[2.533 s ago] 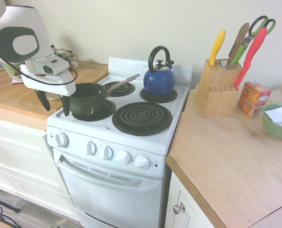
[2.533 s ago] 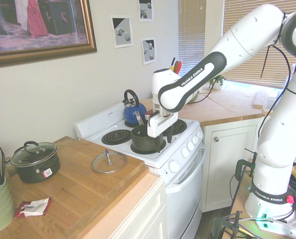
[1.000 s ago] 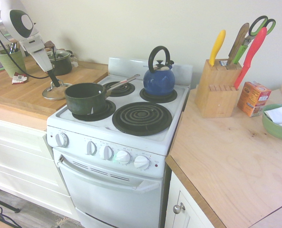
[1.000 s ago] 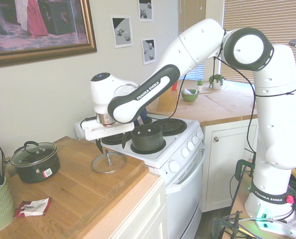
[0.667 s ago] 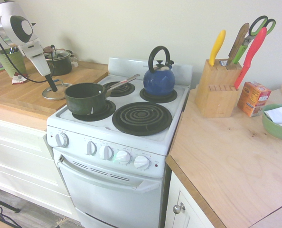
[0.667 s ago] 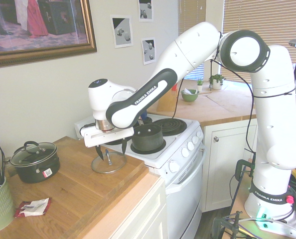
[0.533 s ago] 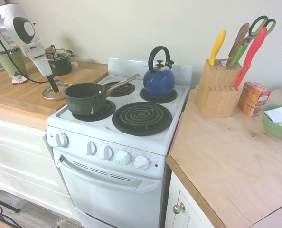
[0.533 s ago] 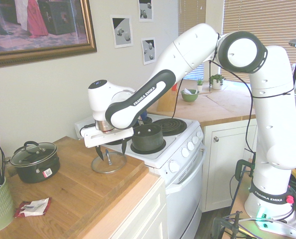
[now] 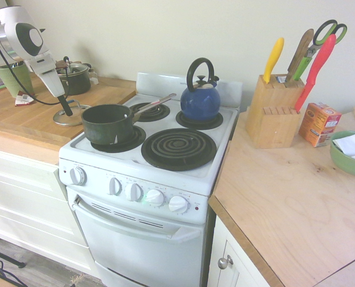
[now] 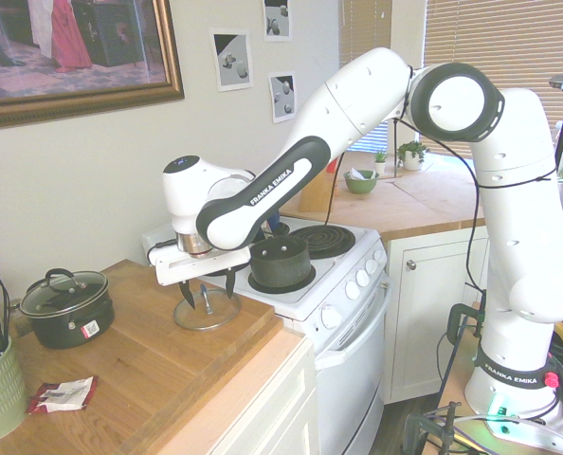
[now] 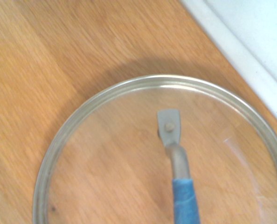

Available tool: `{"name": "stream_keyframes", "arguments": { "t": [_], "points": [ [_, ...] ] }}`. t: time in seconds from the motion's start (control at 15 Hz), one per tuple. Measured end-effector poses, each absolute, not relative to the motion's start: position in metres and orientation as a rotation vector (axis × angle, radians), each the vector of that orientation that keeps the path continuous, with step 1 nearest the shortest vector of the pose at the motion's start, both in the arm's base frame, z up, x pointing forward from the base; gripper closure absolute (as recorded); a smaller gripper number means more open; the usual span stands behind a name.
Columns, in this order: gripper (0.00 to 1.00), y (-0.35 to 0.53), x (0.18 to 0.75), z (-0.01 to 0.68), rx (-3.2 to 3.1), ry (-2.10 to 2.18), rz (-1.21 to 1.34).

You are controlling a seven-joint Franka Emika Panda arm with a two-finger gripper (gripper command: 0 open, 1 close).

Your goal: Cover the lid of the pot

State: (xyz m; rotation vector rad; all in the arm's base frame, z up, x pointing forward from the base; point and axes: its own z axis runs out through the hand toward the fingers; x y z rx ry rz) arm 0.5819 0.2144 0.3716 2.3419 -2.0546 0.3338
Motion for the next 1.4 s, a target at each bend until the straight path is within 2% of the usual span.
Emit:
{"name": "stream_keyframes", "arguments": {
  "t": [1.4],
  "points": [
    [1.00,0.205,0.608,0.382,2.422,-2.093,0.394]
  ]
}}
